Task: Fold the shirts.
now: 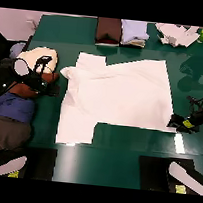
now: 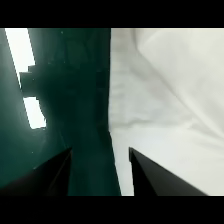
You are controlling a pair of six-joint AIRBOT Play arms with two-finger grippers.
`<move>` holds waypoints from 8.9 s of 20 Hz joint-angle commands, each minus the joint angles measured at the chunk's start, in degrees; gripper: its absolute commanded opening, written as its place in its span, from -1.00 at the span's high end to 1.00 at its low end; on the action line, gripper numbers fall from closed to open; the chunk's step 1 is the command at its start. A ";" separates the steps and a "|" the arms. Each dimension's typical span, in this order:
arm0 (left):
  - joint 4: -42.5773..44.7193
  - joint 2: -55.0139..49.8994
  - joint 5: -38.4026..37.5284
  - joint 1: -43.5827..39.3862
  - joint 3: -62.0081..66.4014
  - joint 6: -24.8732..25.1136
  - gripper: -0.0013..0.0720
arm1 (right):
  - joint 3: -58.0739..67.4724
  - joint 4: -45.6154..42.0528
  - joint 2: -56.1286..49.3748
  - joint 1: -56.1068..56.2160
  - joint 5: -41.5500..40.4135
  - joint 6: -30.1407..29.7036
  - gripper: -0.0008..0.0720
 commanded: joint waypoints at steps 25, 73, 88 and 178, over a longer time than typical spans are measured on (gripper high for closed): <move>-9.33 -4.28 8.70 -6.10 -5.77 5.75 0.89 | 4.72 -0.83 1.92 1.84 3.52 0.31 0.94; 1.14 -28.11 -12.44 3.96 38.12 8.63 0.88 | 56.61 -5.42 -27.85 13.33 11.65 -0.15 0.94; -8.24 -24.87 -4.59 3.74 21.81 4.31 -0.15 | 36.17 0.48 -21.51 13.20 2.32 1.22 0.14; 12.76 -18.10 28.33 -4.76 14.01 -4.04 0.86 | 55.74 1.05 -35.91 10.84 5.29 3.96 0.93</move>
